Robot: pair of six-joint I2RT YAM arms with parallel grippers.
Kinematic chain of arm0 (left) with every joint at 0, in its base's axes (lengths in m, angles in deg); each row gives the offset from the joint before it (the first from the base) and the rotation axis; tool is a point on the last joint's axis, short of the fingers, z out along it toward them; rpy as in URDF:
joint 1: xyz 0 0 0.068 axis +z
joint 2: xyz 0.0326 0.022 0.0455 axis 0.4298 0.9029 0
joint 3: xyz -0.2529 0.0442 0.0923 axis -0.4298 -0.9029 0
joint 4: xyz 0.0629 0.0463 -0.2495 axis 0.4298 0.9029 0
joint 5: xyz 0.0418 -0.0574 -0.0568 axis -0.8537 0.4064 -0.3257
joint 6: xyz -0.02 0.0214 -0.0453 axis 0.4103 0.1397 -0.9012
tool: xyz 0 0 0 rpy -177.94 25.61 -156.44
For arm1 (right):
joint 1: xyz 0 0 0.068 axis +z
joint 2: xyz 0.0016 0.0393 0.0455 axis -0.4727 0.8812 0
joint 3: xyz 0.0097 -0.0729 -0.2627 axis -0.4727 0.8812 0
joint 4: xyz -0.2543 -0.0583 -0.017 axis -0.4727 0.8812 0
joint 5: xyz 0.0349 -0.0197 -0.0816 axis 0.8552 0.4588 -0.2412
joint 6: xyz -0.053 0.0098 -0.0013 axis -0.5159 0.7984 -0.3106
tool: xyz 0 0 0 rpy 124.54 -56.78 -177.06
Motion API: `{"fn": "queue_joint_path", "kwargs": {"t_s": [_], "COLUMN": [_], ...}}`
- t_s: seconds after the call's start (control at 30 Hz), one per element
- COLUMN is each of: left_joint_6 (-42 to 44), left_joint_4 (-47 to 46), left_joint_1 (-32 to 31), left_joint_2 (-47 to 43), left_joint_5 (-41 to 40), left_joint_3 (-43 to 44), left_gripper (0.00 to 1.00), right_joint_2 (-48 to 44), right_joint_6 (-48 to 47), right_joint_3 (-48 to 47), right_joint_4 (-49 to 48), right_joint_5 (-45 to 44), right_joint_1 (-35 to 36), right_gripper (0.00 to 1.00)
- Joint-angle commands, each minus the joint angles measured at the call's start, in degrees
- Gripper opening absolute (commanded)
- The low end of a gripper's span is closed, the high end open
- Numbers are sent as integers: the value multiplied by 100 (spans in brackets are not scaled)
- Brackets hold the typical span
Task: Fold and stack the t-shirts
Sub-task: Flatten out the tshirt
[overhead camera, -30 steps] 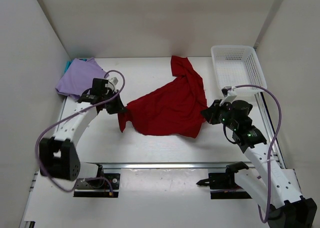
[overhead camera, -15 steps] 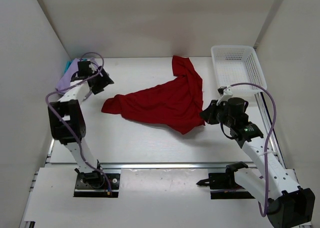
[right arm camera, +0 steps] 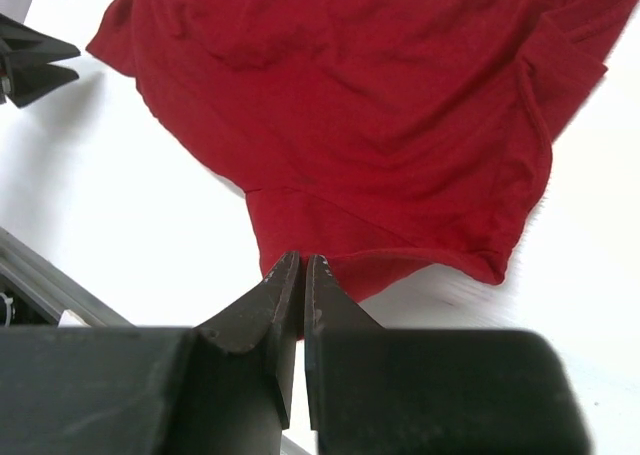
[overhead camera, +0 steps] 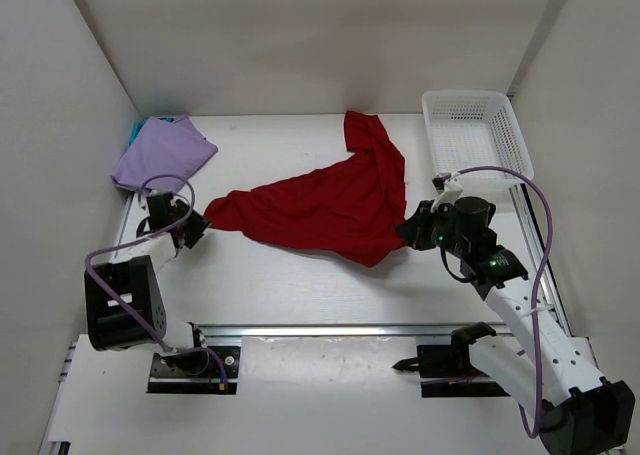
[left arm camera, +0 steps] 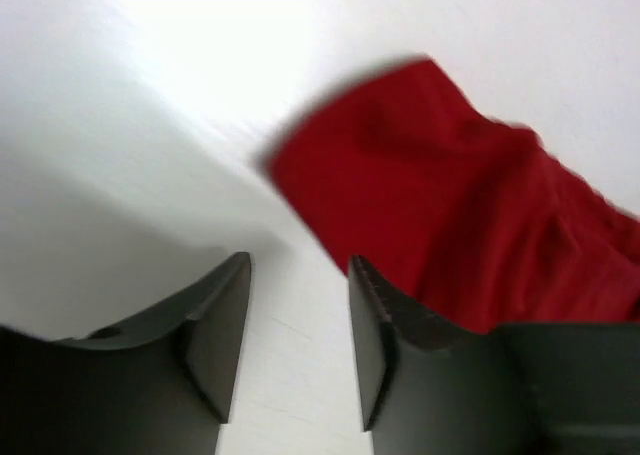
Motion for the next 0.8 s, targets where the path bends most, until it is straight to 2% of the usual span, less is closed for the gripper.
{"fn": "queue_joint_path", "kwargs": {"t_s": [0.0, 0.17, 0.3, 0.53, 0.63, 0.77], "left_joint_6": [-269, -296, -401, -471, -472, -472], "left_joint_4": [-505, -531, -575, -847, -900, -1032], "left_joint_1": [272, 229, 132, -18, -26, -43], "left_joint_2": [-193, 394, 861, 914, 1002, 1151], "left_joint_5": [-368, -449, -491, -887, -878, -896], "left_joint_3": [-142, 112, 393, 332, 358, 516], "left_gripper": [56, 52, 45, 42, 36, 23], "right_joint_2": [-73, -56, -38, 23, 41, 50], "right_joint_6": [-48, -48, -48, -48, -48, -13], "right_joint_3": [-118, -109, -56, -109, -100, -91], "right_joint_4": [-266, -284, -310, -337, -354, -372], "right_joint_5": [102, 173, 165, 270, 296, 322], "right_joint_1": [11, 10, 2, -25, -60, -95], "right_gripper": [0, 0, 0, 0, 0, 0]}}
